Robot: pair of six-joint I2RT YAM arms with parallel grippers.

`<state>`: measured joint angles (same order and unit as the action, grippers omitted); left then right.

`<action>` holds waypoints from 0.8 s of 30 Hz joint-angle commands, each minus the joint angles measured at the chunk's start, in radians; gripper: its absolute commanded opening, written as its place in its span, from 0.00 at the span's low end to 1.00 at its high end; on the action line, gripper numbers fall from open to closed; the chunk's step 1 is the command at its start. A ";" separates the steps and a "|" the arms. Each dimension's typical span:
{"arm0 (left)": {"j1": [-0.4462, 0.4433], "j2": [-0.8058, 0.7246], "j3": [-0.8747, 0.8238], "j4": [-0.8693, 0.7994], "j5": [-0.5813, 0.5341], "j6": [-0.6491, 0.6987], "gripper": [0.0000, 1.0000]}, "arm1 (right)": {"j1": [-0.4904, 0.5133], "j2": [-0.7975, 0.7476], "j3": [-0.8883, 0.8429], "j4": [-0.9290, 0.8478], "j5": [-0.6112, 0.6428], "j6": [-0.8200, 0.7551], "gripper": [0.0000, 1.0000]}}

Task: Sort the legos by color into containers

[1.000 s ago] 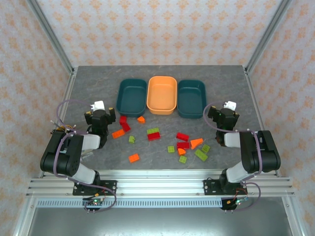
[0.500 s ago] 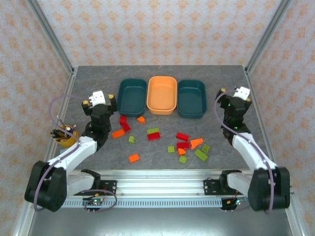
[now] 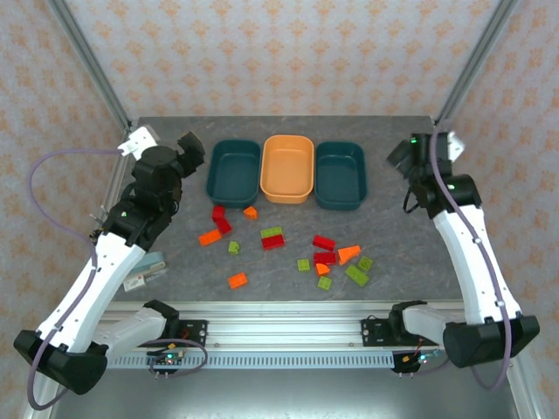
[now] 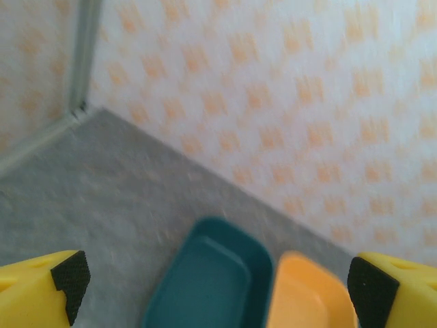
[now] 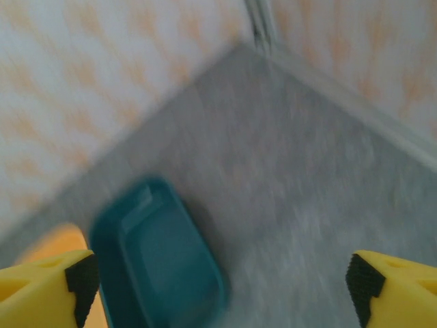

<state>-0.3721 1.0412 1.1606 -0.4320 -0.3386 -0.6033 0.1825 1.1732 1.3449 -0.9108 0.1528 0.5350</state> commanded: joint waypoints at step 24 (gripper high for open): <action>-0.680 0.239 -0.081 -0.084 0.349 0.136 1.00 | 0.151 0.005 -0.683 0.100 -0.422 0.112 0.66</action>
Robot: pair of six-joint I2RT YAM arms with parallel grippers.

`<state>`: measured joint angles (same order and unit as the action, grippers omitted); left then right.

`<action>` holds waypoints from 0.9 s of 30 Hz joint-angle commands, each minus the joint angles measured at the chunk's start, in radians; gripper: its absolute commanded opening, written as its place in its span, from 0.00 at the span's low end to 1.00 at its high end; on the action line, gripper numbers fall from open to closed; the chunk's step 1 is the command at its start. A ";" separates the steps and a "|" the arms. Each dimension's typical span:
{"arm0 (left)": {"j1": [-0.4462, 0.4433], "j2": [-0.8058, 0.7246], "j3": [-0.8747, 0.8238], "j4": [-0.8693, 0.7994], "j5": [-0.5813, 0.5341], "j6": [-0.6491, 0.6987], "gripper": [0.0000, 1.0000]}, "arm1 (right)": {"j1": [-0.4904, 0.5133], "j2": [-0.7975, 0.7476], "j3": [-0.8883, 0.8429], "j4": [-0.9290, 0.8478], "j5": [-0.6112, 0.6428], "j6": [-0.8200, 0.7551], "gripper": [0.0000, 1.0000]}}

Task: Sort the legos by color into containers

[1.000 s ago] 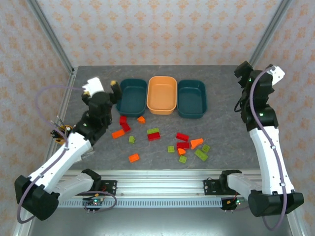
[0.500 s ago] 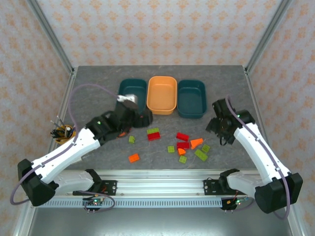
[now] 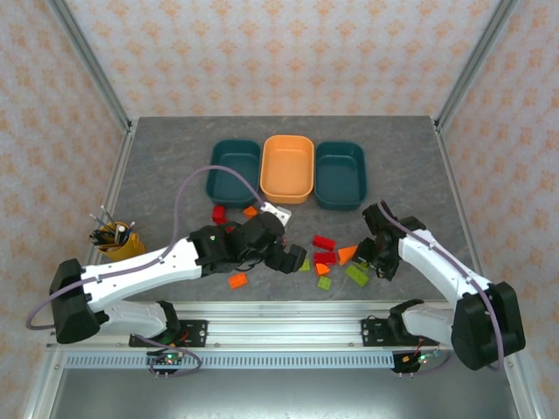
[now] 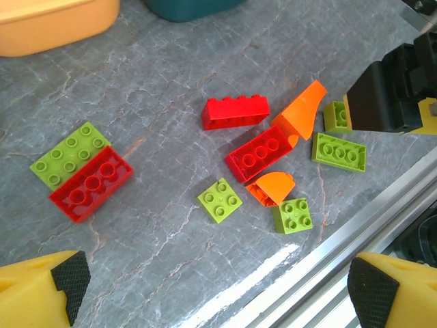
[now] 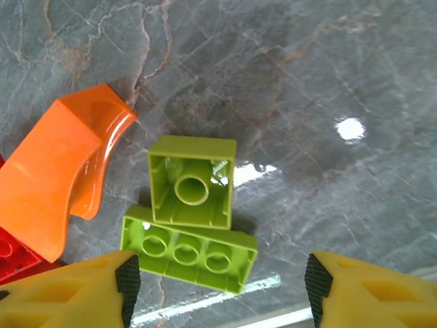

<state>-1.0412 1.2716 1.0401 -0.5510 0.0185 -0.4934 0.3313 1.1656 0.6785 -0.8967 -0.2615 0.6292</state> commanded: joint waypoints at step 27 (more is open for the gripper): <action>-0.035 0.013 0.068 0.018 -0.066 -0.035 1.00 | 0.002 0.042 0.003 0.076 0.179 -0.039 0.35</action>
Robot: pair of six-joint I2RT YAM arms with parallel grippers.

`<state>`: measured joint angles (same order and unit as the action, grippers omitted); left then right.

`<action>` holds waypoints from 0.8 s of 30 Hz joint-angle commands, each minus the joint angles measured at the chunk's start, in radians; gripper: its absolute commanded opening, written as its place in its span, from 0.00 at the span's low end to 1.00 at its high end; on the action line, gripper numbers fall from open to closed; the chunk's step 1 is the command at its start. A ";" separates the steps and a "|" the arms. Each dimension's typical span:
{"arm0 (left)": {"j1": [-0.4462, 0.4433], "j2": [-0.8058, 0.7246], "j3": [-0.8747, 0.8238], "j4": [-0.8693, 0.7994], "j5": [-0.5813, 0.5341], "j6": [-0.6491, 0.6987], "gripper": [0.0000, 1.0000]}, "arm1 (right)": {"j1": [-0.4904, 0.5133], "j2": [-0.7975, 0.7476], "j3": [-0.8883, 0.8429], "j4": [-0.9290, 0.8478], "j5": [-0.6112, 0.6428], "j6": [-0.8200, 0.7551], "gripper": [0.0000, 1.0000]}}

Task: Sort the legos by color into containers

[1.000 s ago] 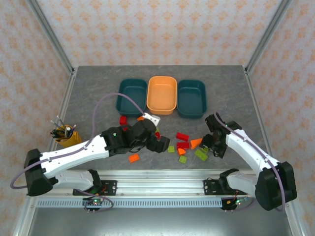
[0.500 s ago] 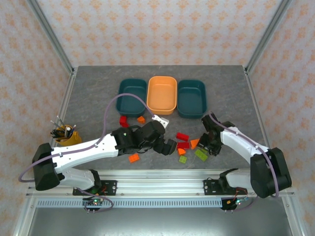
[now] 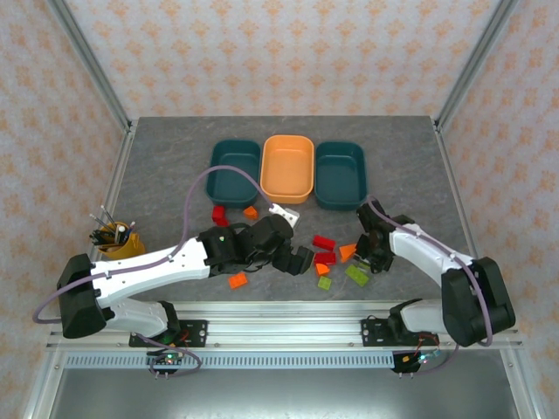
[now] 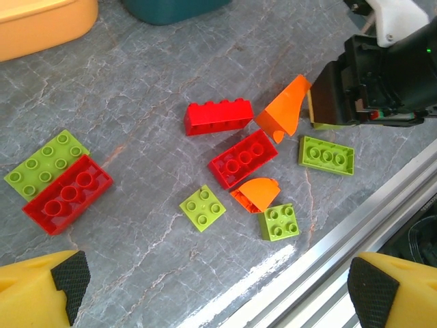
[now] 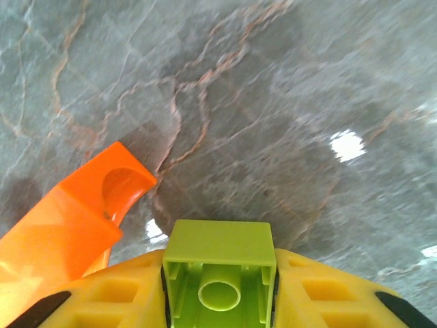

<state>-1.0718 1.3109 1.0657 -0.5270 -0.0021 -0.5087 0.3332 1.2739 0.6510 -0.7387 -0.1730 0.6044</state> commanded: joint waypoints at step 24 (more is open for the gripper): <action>0.482 0.311 0.508 -0.094 0.127 -0.194 1.00 | -0.073 0.899 1.271 -0.246 0.028 -0.180 0.36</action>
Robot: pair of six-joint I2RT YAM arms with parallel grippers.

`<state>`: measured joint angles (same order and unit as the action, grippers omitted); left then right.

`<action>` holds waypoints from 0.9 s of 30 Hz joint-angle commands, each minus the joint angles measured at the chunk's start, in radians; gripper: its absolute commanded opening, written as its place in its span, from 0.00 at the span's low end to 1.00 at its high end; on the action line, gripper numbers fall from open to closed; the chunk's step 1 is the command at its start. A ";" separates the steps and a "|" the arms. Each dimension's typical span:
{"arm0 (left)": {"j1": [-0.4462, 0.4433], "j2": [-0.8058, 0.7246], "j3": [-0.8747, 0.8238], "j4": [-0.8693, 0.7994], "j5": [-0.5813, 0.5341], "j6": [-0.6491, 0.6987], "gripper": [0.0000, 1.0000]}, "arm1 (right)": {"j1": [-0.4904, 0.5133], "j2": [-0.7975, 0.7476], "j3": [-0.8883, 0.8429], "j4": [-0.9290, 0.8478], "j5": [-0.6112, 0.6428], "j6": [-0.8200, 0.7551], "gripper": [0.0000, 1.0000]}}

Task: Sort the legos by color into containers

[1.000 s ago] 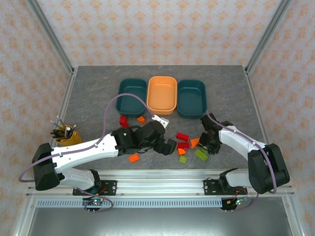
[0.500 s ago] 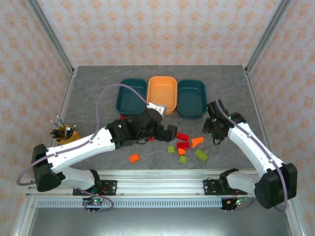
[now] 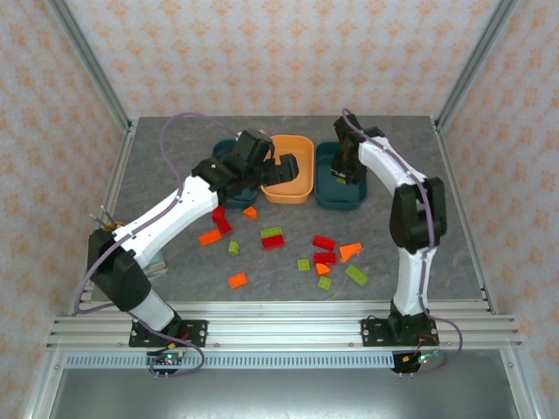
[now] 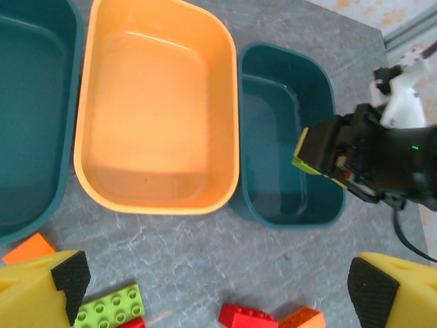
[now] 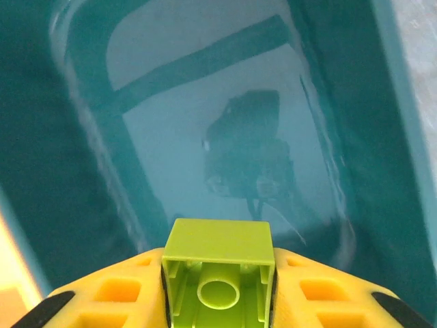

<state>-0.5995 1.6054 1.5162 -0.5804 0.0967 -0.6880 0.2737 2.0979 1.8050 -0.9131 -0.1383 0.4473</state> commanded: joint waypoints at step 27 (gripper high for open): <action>0.251 -0.174 -0.451 -0.210 -0.054 -0.071 0.94 | 0.401 -0.720 -0.711 0.583 -0.184 -0.078 0.64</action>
<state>-0.3859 1.4078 1.0931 -0.8337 0.0219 -0.7830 0.6334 1.3975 1.2205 -0.5297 -0.2729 0.3721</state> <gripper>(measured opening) 0.950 0.637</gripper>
